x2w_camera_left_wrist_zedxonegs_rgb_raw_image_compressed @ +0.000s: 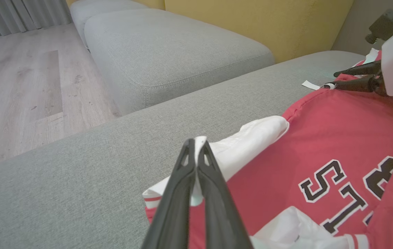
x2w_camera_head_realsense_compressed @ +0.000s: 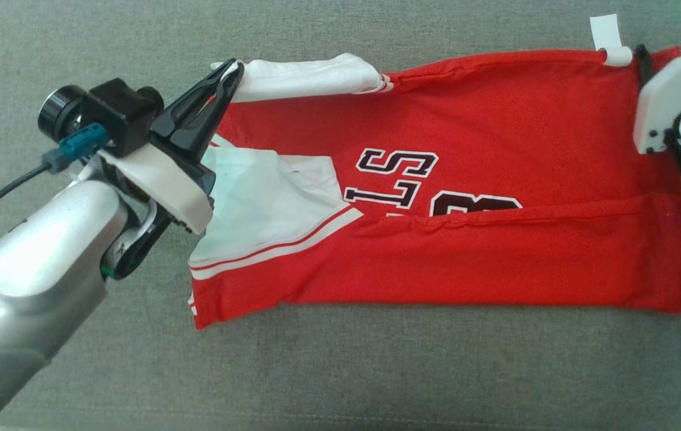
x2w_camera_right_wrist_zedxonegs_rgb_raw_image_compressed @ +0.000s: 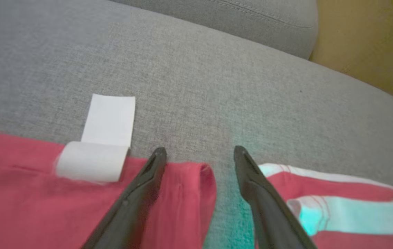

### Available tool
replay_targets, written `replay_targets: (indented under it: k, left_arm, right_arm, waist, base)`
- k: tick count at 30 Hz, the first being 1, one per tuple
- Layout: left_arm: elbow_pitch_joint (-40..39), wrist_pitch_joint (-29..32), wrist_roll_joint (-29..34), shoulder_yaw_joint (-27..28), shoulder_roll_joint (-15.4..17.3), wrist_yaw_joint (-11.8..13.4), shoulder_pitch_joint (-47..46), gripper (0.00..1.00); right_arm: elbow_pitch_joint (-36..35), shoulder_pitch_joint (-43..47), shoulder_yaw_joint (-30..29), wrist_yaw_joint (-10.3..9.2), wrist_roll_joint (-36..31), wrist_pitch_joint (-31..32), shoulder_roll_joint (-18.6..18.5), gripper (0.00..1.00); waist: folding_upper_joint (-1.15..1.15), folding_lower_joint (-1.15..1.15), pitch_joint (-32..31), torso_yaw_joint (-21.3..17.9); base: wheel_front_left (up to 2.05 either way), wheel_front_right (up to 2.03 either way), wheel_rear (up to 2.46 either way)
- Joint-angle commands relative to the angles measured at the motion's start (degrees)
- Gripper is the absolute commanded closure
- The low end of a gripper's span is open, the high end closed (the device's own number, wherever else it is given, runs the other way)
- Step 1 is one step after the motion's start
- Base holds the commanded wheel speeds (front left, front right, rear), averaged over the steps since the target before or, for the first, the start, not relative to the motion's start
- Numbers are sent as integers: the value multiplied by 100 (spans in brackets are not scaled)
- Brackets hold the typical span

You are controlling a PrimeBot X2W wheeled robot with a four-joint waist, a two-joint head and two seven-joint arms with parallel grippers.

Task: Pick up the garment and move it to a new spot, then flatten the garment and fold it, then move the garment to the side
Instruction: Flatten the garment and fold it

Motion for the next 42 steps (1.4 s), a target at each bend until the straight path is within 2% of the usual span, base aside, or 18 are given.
replay_targets:
  k: [1,8,20,27,35,39,42]
  left_arm:
    - [-115,12,-17,246,270,51,-176,100]
    - [144,-6,-120,349,323,103,-208,100]
    - [812,-34,-133,572,209,46,-842,100]
    - [1458,-164,-5,681,7,-70,-1511,100]
    - [2429,-785,400,754,-395,-85,-2281,100]
    - [2714,-959,527,844,-594,-155,-2327,100]
    - [2757,-988,610,809,-694,-316,-2051,100]
  right_arm:
    - [112,4,396,-5,41,74,-25,100]
    - [345,-369,841,-5,724,-479,-149,100]
    - [64,-952,1318,-5,2086,-1357,-218,100]
    - [36,-1412,1514,-5,2487,-1630,-266,100]
    - [377,-1827,1546,-5,2643,-1865,-202,100]
    - [508,-1737,1664,-5,2782,-2001,-200,100]
    - [605,-1501,1768,-5,3017,-2024,-289,100]
  waist:
    - [0,0,16,-4]
    - [0,0,-130,-131]
    - [0,0,-208,-421]
    - [0,0,-71,-493]
    - [0,0,-48,-495]
    - [0,0,-131,-478]
    - [0,0,-279,-396]
  base:
    - [0,0,0]
    - [0,0,0]
    - [0,0,0]
    - [0,0,0]
    - [0,0,0]
    - [0,0,0]
    - [0,0,0]
